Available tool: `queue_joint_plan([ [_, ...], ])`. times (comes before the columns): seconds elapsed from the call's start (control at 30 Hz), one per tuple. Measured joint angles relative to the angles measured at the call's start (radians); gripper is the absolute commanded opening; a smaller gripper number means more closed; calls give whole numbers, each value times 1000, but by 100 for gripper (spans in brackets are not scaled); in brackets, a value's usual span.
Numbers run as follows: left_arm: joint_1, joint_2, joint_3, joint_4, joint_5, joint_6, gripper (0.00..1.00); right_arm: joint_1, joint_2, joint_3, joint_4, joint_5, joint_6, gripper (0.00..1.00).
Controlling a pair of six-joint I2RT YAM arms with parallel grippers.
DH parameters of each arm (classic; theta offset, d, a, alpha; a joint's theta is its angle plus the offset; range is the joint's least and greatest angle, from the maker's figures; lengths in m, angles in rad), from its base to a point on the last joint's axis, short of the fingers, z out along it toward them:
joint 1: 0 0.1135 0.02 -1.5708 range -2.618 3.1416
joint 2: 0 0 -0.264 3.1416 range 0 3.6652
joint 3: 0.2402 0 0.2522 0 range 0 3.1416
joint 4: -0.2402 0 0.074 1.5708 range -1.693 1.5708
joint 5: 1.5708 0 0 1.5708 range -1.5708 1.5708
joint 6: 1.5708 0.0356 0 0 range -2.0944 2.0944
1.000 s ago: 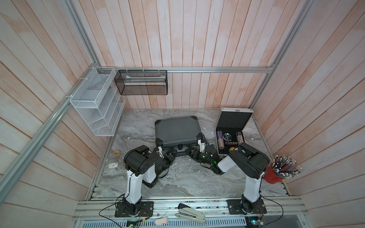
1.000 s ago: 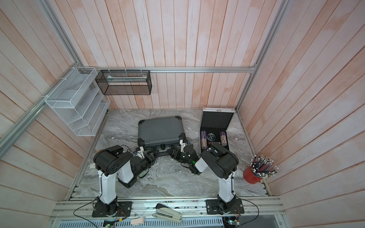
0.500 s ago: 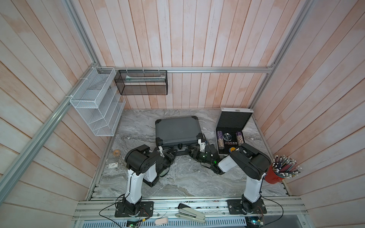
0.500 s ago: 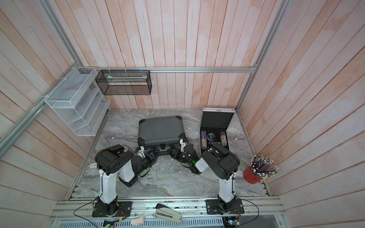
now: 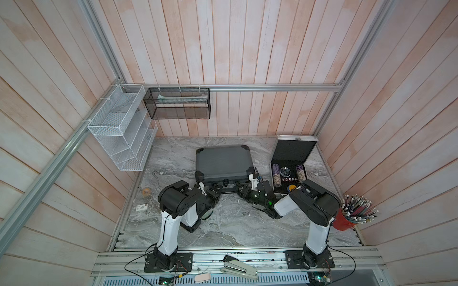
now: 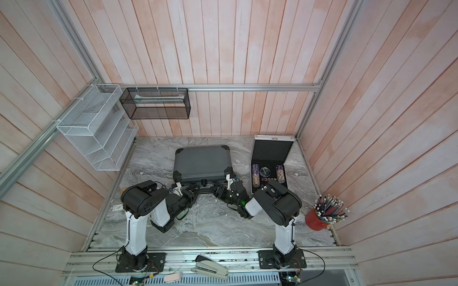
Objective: Open the poker set cases
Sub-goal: Pick up the poker set case from the center of the board.
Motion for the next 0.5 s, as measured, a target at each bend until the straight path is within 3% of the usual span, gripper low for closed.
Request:
queue_joint_plan([
  [0.17,2,0,0,0,1,-10,26,2,-24,-13,0,14,-6,59],
  [0.37,13,5,8,0,16,-56,14,11,-41,-34,11,29,-21,71],
  [0.5,14,10,24,0,29,-70,10,13,-42,-58,32,33,-22,74],
])
